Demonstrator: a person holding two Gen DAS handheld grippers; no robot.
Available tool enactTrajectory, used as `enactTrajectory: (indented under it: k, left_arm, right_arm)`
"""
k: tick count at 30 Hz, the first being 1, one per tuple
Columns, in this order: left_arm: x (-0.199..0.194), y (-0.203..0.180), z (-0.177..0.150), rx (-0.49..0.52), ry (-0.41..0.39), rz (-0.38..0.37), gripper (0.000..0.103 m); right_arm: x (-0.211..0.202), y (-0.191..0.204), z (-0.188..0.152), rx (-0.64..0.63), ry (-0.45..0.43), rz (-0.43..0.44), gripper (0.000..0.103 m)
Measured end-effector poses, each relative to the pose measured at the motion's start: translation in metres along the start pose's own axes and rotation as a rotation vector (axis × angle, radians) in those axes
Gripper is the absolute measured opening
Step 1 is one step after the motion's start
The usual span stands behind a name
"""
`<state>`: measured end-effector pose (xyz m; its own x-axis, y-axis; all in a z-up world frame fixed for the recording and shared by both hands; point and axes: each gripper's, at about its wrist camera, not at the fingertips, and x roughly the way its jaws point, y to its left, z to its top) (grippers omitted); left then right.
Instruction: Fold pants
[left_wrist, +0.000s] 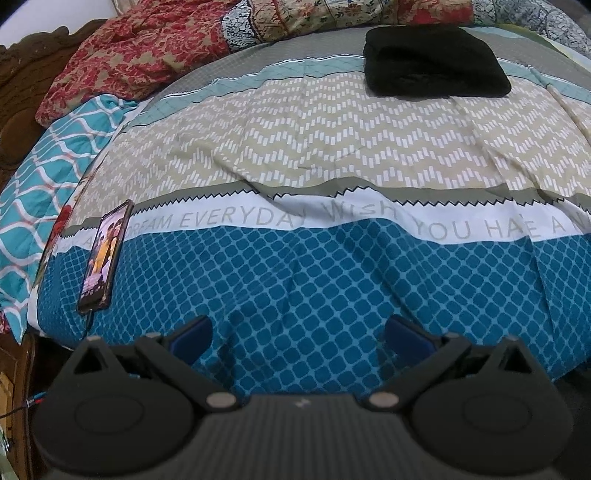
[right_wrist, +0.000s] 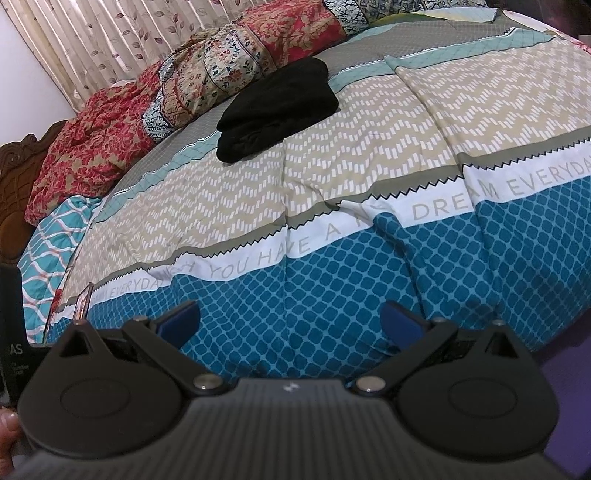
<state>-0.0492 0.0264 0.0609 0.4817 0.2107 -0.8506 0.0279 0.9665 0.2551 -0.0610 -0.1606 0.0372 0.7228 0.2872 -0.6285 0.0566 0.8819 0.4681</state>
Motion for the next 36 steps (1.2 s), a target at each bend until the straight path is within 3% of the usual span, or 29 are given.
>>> enactTrajectory:
  k: [36]
  left_arm:
    - [0.0078, -0.0055, -0.0065, 0.015, 0.039, -0.019, 0.103]
  right_arm:
    - [0.0024, -0.0015, -0.0025, 0.018, 0.014, -0.003, 0.103]
